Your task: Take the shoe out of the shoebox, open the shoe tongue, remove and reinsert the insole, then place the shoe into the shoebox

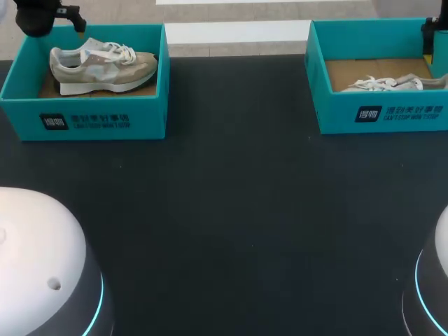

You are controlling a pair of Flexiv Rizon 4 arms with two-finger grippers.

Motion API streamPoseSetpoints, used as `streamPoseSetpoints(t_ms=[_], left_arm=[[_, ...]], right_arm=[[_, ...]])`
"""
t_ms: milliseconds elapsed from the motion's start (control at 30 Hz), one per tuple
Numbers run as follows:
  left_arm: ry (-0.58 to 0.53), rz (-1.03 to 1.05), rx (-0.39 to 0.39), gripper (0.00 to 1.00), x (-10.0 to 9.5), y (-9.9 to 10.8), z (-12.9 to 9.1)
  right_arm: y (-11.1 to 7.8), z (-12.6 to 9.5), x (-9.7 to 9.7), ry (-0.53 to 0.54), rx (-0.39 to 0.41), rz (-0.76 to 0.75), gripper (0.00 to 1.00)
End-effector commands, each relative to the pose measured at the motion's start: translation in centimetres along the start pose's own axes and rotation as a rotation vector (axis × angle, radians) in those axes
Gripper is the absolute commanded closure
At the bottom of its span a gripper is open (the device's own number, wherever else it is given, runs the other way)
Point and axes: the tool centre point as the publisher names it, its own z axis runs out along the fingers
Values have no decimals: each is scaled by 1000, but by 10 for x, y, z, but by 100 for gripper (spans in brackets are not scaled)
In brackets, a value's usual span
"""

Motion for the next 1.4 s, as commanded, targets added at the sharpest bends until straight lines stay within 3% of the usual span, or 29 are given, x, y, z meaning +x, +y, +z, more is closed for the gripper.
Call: streamPoseSetpoints(t_ms=[33,300,333,367,400,433,500,1000,1067,1133,1200,1400], left_arm=[[14,3,92,0,13,31,20],[34,-41,129,0,45,34,43],[51,-50,113,20,48,34,47],[62,-56,115,32,50,34,50],[71,-55,116,36,52,32,53],[68,-58,130,48,54,31,56],[78,-67,153,54,55,27,61],[67,-145,277,55,64,4,85],[52,-120,286,51,66,0,90],[49,-114,302,34,68,-3,94],[56,-116,301,28,69,-5,97],[55,-130,342,32,72,-8,108]], right_arm=[[0,0,0,1,1,1,0],[0,0,0,1,1,1,0],[0,0,0,1,1,1,0],[0,0,0,1,1,1,0],[0,0,0,1,1,1,0],[0,0,0,1,1,1,0],[0,0,0,1,1,1,0],[0,0,0,1,1,1,0],[0,0,0,1,1,1,0],[0,0,0,1,1,1,0],[0,0,0,1,1,1,0],[0,0,0,1,1,1,0]])
